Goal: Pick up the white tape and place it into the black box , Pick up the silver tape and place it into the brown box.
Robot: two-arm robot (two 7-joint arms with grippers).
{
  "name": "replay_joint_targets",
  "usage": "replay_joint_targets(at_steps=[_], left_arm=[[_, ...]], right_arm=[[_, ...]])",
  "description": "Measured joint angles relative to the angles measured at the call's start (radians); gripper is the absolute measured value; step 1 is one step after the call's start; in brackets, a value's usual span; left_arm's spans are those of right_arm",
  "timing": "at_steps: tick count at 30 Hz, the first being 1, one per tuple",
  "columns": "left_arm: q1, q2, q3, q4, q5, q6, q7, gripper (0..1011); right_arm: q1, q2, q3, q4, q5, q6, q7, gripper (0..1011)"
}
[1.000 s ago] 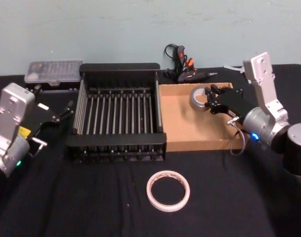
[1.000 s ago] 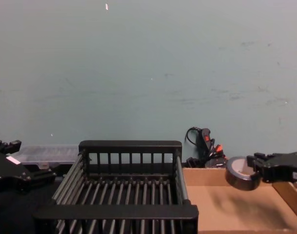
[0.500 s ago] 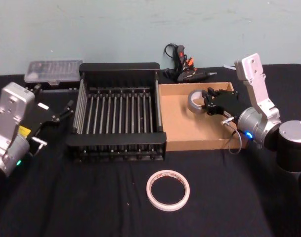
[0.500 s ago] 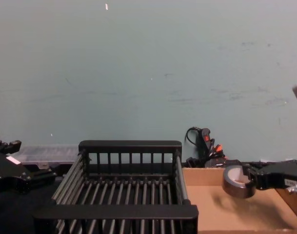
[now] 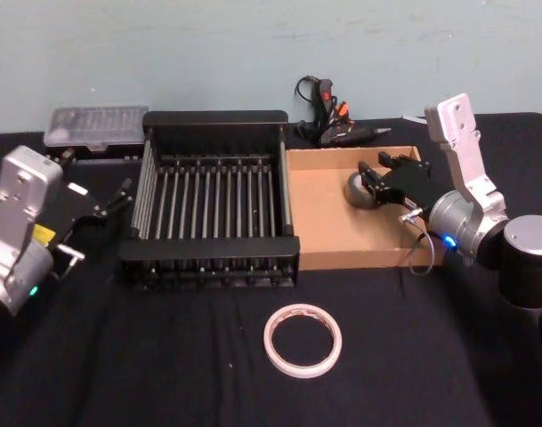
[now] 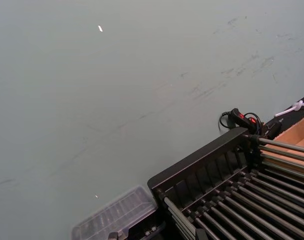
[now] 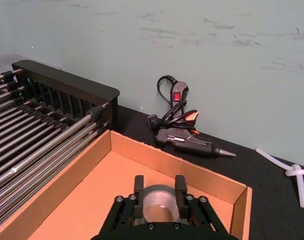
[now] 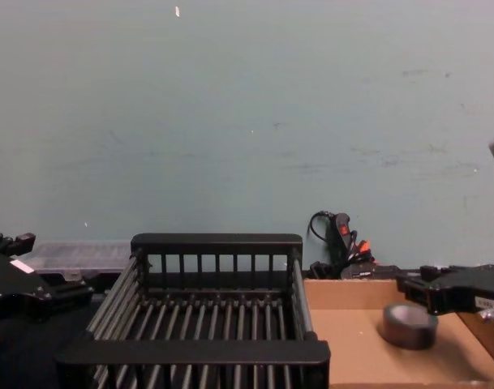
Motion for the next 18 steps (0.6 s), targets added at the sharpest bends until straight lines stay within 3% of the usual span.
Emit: replay_joint_targets(at_steps=[18], left_arm=[[0.0, 0.0, 0.0, 0.0, 0.0, 0.0, 0.0, 1001]], right_arm=[[-0.002, 0.001, 0.001, -0.003, 0.002, 0.0, 0.001, 903]])
